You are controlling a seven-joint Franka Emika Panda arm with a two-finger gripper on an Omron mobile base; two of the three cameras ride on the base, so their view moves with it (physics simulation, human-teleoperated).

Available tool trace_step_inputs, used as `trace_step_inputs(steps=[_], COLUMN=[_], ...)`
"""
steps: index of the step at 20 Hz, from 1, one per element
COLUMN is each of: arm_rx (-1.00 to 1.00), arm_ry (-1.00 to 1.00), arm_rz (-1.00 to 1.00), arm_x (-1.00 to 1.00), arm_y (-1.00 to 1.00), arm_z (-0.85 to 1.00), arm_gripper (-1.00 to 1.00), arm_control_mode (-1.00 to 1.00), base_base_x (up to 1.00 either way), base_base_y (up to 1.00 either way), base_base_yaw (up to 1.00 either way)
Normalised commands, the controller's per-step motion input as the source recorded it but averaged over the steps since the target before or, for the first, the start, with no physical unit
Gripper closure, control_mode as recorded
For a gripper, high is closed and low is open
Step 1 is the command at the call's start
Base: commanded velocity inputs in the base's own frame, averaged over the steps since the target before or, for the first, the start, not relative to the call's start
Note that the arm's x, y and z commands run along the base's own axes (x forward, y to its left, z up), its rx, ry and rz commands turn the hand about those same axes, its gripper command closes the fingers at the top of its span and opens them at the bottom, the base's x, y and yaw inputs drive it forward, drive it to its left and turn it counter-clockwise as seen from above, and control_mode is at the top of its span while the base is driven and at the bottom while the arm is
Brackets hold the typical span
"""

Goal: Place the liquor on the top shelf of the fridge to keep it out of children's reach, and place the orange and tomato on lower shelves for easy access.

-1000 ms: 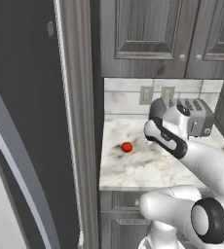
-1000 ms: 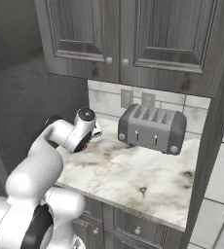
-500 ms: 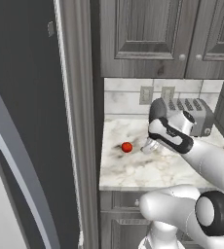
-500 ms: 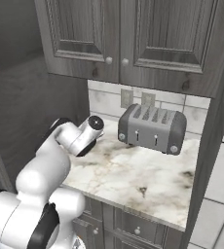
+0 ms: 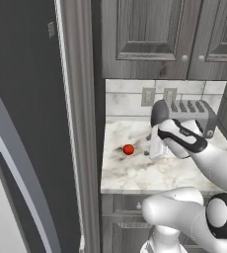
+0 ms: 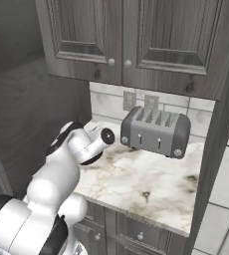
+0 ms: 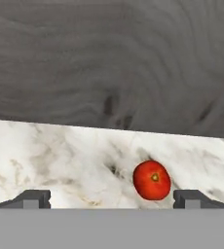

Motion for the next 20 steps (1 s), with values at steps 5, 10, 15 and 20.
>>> trace_step_inputs(steps=[5, 10, 15, 20], arm_rx=[0.0, 0.0, 0.0, 0.0], arm_ry=[-0.19, -0.01, 0.0, 0.06], arm_rz=[0.17, 0.0, 0.0, 0.0], arm_x=[0.02, 0.17, 0.29, 0.18], arm_y=[0.12, 0.1, 0.14, 0.04], arm_z=[0.0, 0.0, -0.01, -0.1], arm_gripper=[-1.0, -1.0, -1.0, -1.0], arm_control_mode=[-1.0, -1.0, -1.0, -1.0], base_base_x=[0.0, 0.0, 0.0, 0.0], base_base_y=[0.0, 0.0, 0.0, 0.0], base_base_yaw=[0.0, 0.0, 0.0, 0.0])
